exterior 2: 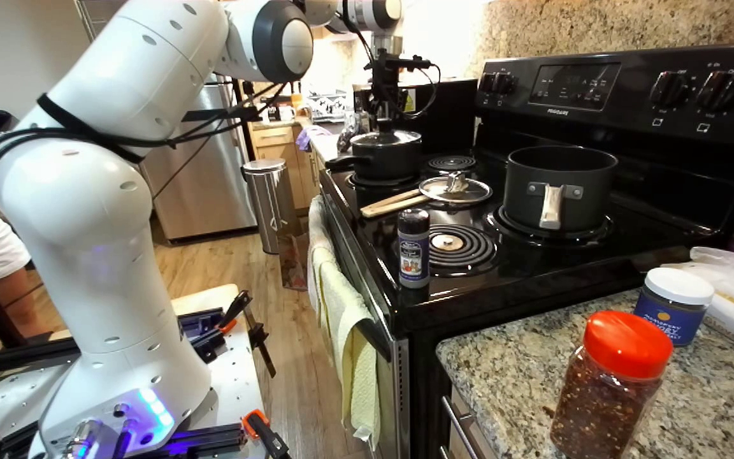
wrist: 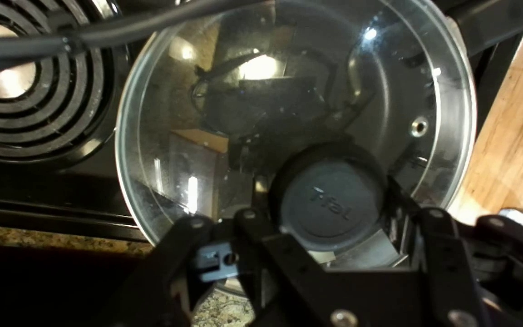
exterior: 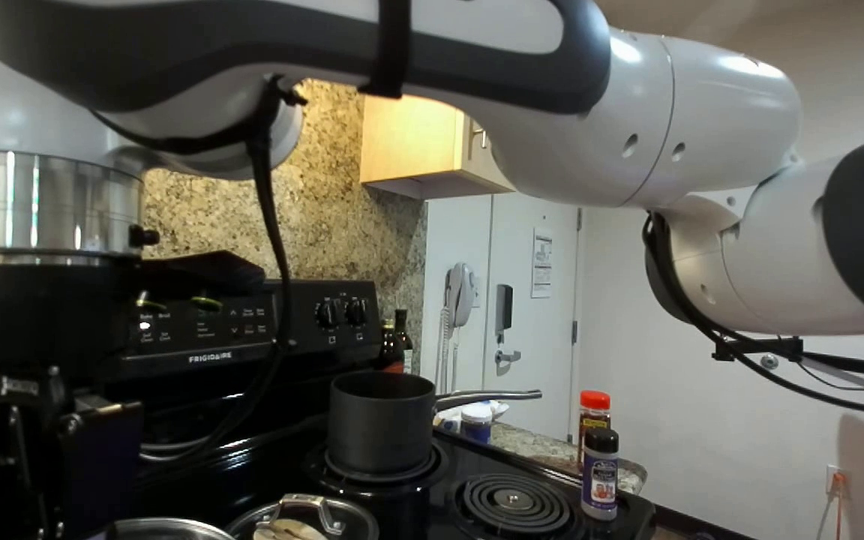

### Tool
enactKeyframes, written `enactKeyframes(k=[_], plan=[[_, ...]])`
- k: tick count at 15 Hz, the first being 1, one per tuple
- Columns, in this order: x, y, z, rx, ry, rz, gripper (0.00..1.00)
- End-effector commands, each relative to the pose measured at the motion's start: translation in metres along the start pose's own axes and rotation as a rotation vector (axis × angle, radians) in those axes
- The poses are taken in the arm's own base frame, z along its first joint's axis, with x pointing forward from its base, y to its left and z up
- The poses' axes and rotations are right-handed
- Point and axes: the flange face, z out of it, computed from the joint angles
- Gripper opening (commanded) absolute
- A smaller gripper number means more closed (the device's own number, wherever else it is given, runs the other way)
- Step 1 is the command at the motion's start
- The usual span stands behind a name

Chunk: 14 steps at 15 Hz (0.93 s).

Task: Move the lid from the pot on the left to the stovetop

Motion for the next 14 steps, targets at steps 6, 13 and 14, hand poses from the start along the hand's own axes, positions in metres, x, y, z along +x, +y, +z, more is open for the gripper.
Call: enactKeyframes(k=[6, 13, 14], plan=[[0.007, -0.021, -0.023, 0.025, -0.071, -0.009, 0.34], [0.008, -0.026, -0.025, 0.045, -0.081, -0.030, 0.34], [0.008, -0.025, -0.024, 0.046, -0.076, -0.031, 0.34]])
